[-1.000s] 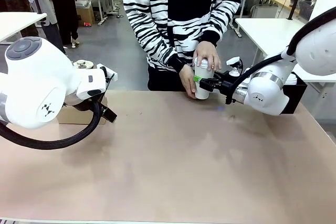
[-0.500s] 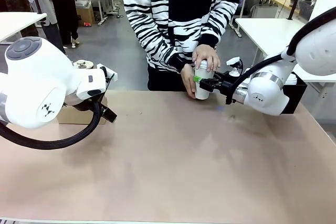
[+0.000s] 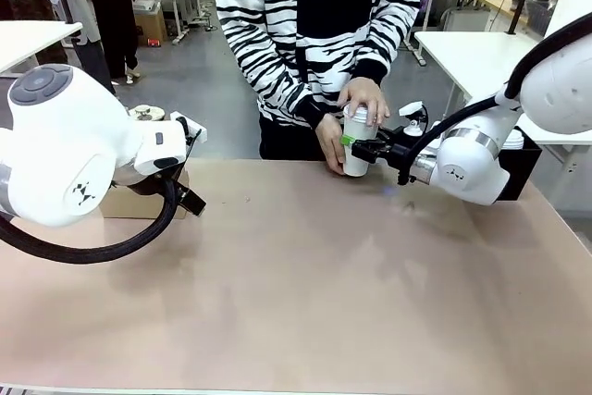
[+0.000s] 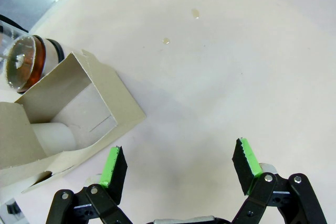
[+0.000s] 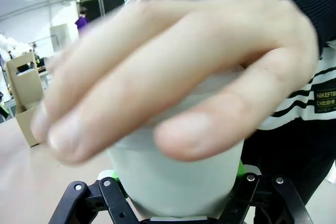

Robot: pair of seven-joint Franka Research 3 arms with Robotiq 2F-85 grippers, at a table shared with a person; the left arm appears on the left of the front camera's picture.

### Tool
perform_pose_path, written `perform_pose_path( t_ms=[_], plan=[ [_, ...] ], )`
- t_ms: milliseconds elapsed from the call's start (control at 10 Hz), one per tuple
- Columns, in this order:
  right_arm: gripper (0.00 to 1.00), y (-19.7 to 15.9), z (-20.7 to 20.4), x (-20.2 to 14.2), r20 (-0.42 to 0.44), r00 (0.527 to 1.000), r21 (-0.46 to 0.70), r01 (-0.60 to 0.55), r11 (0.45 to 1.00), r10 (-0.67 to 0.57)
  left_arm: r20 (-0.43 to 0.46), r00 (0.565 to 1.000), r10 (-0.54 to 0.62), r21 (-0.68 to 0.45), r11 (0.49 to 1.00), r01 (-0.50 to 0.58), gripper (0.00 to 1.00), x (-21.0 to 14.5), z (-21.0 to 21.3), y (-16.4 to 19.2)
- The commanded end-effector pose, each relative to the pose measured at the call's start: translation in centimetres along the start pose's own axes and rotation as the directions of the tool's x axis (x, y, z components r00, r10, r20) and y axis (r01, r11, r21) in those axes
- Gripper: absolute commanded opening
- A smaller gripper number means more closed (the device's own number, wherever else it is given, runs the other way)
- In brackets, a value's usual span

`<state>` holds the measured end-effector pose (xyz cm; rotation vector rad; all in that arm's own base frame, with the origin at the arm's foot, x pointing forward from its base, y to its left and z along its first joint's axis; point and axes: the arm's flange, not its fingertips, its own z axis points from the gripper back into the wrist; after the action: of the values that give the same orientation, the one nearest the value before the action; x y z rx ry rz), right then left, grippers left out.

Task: Pour a drink into a cup and package it in a carrier.
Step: When a person places the Paper Cup Lid on the 600 ml Paper Cup , lift the 600 ml Paper Cup.

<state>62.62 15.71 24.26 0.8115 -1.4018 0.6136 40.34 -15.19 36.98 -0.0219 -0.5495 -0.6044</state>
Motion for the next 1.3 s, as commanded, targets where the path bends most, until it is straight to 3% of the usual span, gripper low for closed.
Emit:
perform_pose_path(
  t_ms=[0, 1200],
  plan=[
    [0.80, 0.15, -0.34, 0.55, 0.010, 1.000, -0.009, 0.002, 1.000, -0.002, 0.002, 1.000, 0.000, -0.002, 1.000, 0.000, 1.00, 0.00, 0.05, -0.01],
    [0.80, 0.15, -0.34, 0.55, 0.010, 1.000, -0.009, 0.002, 1.000, -0.002, 0.002, 1.000, 0.000, -0.002, 1.000, 0.000, 1.00, 0.00, 0.05, -0.01]
  ],
)
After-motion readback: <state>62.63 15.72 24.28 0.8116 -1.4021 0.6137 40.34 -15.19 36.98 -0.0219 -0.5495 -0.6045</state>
